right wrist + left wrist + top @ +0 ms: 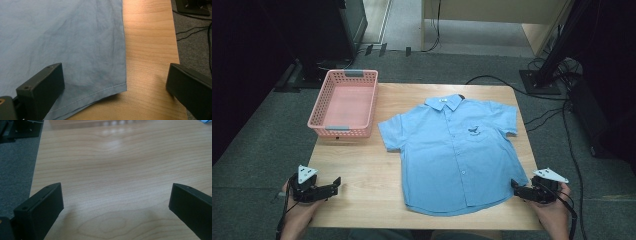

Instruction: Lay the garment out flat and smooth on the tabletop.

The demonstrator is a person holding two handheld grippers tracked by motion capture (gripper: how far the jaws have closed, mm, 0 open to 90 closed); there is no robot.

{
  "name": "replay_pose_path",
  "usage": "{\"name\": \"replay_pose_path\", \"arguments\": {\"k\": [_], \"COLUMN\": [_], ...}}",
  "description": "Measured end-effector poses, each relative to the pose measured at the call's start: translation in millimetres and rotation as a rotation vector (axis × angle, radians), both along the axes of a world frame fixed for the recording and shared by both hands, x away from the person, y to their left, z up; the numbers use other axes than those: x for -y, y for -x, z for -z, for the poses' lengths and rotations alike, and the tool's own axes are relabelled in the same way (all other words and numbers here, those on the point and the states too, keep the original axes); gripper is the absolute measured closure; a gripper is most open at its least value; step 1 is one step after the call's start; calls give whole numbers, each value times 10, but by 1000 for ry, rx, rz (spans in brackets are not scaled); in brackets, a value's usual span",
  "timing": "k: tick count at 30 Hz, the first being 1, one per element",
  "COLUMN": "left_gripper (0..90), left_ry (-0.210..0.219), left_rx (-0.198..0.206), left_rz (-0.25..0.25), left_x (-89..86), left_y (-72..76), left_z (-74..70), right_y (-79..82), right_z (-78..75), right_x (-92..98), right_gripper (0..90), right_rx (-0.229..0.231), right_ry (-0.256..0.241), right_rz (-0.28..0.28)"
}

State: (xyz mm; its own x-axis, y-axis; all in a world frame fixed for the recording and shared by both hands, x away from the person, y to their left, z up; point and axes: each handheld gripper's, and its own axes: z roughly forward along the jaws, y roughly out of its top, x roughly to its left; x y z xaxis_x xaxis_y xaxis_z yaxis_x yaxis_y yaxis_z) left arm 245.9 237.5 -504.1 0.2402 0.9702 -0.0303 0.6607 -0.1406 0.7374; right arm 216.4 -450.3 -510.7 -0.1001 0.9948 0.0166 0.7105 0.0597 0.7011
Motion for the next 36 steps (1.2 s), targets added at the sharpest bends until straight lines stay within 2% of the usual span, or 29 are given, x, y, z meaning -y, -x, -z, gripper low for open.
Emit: {"name": "replay_pose_path", "arguments": {"k": [5,13,16,19,29,36], "left_gripper": [0,0,0,0,0,0], "left_ry": [-8,-23,-42,-35,-52,-42], "left_rx": [-10,-20,-24,-24,-43,-50], "left_rz": [8,-6,-7,-3,1,5], "left_x": [-41,-139,-164,-178,-164,-167], "left_y": [40,91,106,113,99,93], "left_z": [17,32,40,44,59,62], "right_y": [0,0,0,0,1,1], "right_z": [0,0,0,0,0,0], "right_x": [0,0,0,0,0,0], "right_gripper": [11,11,11,11,11,11], "right_rx": [0,0,0,0,0,0], "right_ry": [0,0,0,0,0,0], "right_rz": [0,-1,0,0,-1,0]}}
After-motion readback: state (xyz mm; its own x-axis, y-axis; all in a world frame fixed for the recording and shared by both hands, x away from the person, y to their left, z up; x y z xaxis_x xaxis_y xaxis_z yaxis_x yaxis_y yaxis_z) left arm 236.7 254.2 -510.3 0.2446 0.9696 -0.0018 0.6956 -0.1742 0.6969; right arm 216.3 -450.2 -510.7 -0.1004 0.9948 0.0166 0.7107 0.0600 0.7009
